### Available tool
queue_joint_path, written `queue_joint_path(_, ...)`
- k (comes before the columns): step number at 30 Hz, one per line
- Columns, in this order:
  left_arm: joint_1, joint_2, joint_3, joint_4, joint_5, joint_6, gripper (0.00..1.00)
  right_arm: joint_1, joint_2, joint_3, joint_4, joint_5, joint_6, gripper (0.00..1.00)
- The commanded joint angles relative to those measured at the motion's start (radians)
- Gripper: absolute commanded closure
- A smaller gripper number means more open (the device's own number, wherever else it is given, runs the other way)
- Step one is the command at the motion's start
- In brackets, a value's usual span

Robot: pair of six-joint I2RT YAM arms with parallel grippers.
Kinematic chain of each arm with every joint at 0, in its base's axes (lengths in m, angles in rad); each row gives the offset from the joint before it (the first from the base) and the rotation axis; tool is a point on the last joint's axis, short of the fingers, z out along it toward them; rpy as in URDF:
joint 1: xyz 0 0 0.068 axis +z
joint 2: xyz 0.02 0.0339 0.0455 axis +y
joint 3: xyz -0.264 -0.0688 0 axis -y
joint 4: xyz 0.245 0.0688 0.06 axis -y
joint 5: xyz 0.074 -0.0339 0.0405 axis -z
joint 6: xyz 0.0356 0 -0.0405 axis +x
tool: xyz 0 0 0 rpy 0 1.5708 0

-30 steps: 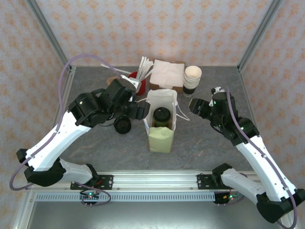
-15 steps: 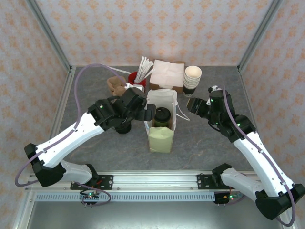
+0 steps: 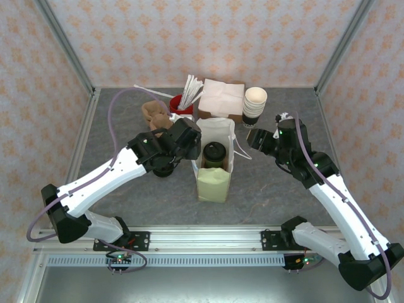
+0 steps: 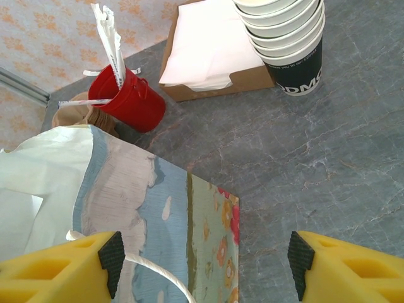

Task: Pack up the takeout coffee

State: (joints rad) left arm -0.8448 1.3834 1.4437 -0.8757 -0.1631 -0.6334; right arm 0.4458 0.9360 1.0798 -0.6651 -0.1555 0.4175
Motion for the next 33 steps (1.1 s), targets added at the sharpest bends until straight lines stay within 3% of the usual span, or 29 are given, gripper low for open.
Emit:
queue_joint_path(1, -0.010, 0.005, 0.015, 0.012, -0.035, -0.012, 0.67, -0.007, -0.002, 0.035, 0.019, -0.007, -0.005, 0.29)
queue_joint_path(10, -0.010, -0.007, 0.017, 0.017, -0.059, 0.007, 0.92, -0.006, -0.001, 0.034, 0.039, -0.023, -0.005, 0.29)
queue_joint_path(23, -0.001, -0.033, 0.044, -0.043, -0.123, 0.037, 0.96, -0.007, 0.036, 0.046, 0.044, 0.006, -0.049, 0.29)
queue_joint_path(33, 0.088, -0.116, -0.026, -0.067, -0.103, 0.038, 0.98, -0.006, 0.056, 0.048, 0.055, 0.007, -0.068, 0.29)
